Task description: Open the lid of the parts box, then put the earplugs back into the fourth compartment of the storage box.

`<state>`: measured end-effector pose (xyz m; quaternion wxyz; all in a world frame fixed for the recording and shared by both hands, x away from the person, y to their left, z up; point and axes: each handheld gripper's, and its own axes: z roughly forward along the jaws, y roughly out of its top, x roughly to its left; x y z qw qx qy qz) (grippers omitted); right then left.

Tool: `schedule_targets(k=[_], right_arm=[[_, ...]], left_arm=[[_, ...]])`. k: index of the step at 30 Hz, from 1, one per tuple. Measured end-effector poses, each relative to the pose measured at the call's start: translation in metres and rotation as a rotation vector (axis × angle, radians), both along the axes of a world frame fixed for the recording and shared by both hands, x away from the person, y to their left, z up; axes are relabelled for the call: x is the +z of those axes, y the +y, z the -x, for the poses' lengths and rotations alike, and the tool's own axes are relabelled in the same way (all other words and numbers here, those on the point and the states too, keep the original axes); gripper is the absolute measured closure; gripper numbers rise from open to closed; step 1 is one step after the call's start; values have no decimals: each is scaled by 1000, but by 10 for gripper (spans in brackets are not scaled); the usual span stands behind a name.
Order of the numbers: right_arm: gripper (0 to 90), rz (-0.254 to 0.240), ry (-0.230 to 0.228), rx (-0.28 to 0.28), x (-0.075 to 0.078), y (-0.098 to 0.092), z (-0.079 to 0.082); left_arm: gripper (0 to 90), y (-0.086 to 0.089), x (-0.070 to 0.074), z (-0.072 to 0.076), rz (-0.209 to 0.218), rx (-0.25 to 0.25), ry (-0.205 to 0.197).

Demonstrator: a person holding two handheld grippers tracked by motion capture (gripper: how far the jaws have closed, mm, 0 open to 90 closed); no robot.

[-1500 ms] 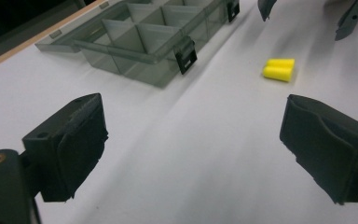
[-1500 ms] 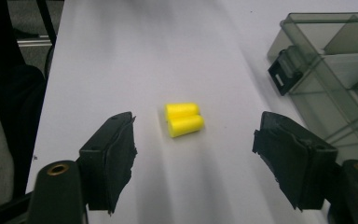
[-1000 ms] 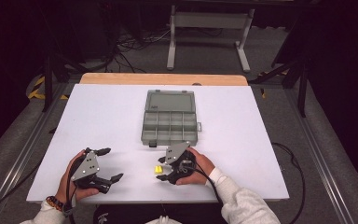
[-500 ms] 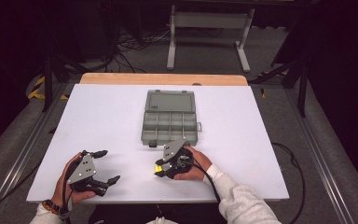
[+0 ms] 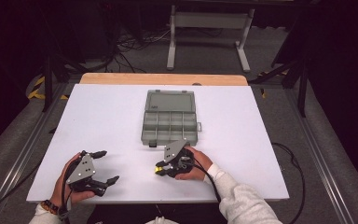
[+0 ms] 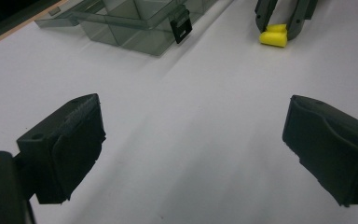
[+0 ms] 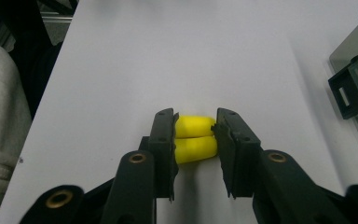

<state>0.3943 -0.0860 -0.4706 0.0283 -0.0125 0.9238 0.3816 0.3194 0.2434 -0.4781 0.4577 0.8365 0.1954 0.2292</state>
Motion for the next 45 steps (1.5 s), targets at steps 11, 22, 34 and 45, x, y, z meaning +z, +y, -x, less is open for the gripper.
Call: schedule_targets(k=[11,22,34,45], right_arm=[[657,-2,3,-13,1,-4,1],[693,4,17,-16,0,-9,0],[719,-16,-13,-15,5,-12,3],[727,-86,-52,-73,18,-21,2]], left_arm=[[65,1,0,0,0,2,4],[73,3,0,2,0,3,8],[71,3,0,2,-2,10,3],[68,4,0,2,5,12,2]])
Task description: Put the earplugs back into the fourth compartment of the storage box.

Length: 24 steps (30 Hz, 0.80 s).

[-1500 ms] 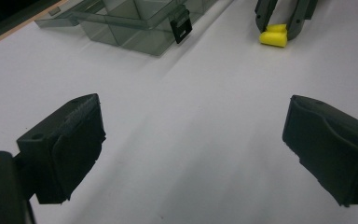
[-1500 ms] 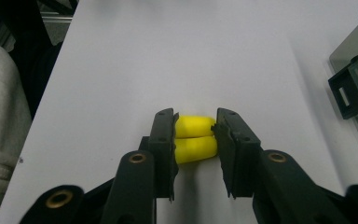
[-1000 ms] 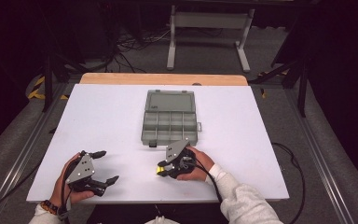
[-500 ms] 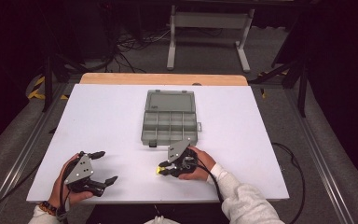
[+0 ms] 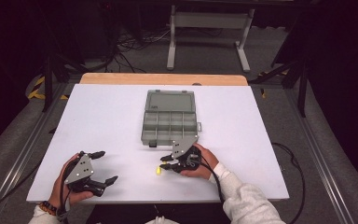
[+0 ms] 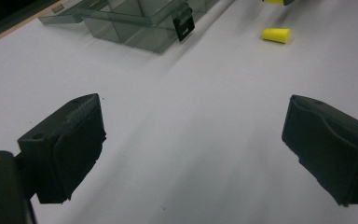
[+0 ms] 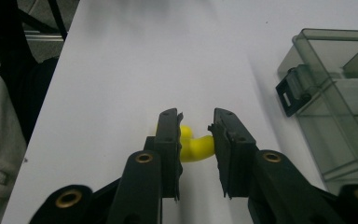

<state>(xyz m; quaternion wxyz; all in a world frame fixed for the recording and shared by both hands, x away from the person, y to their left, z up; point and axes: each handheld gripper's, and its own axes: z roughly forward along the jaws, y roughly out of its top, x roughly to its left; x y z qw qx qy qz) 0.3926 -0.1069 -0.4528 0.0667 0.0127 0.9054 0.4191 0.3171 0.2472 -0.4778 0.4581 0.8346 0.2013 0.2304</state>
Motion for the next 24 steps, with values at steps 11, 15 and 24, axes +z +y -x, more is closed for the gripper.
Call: schedule_targets(k=[11,15,24], right_arm=[[729,-17,-22,-45,3,-7,2],[731,-28,-40,-62,7,-9,4],[735,-64,-68,-101,16,-16,4]], left_arm=[[66,-4,1,-3,-9,-8,-7],[66,-5,2,-2,-9,-12,-12],[65,-5,3,-2,-3,-13,-18]])
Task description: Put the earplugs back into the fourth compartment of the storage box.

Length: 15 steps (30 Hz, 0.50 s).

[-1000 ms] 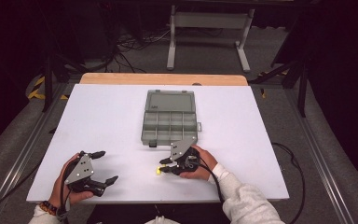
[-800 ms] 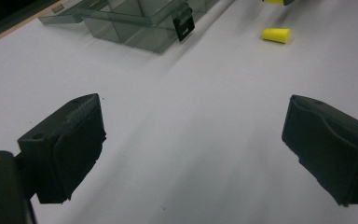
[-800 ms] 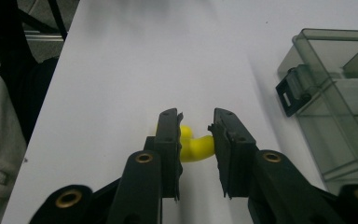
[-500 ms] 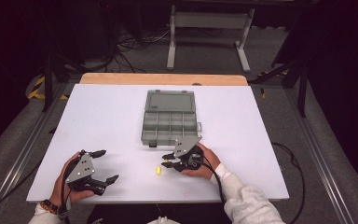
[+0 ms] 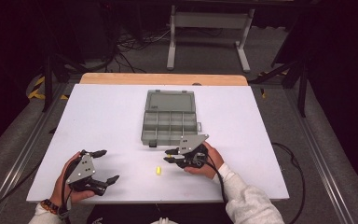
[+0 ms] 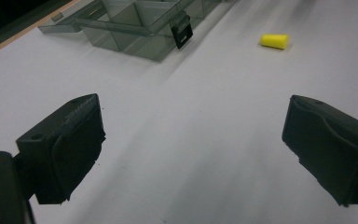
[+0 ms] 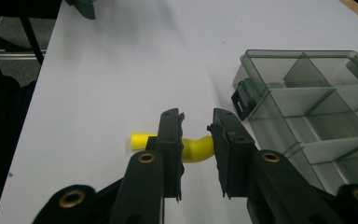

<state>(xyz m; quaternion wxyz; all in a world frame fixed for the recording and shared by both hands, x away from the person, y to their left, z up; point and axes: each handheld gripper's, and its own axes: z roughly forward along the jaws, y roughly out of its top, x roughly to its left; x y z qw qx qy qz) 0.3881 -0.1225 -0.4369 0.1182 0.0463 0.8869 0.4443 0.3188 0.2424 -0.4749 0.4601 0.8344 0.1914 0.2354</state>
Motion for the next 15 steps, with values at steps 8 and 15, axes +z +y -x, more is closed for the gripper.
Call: schedule_targets(k=[8,15], right_arm=[[739,-27,-18,-41,5,-6,-2],[743,-55,-40,-83,11,-11,-5]], left_arm=[[59,2,1,0,7,17,-11],[56,3,2,0,14,24,-15]])
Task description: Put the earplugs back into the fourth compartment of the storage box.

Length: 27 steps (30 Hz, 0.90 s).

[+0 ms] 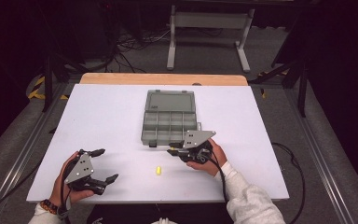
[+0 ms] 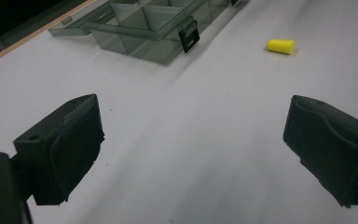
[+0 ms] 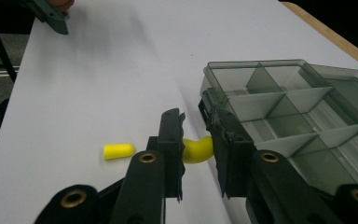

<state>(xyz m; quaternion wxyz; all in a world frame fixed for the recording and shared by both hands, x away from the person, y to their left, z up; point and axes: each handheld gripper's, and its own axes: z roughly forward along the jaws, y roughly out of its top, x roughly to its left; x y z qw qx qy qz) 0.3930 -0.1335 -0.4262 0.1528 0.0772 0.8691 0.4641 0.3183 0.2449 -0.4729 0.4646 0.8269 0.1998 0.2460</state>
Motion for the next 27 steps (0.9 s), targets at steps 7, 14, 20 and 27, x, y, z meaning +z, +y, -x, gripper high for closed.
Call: schedule_targets(k=[7,14,20,27], right_arm=[[747,-23,-22,-45,4,-5,-5],[750,-42,-34,-74,7,-8,-7],[752,-45,-44,-86,10,-8,-8],[755,-56,-56,-106,13,-11,-10]], left_arm=[[47,3,1,0,24,27,-10],[43,3,2,0,30,31,-11],[43,4,2,0,33,27,-13],[42,4,2,0,35,23,-10]])
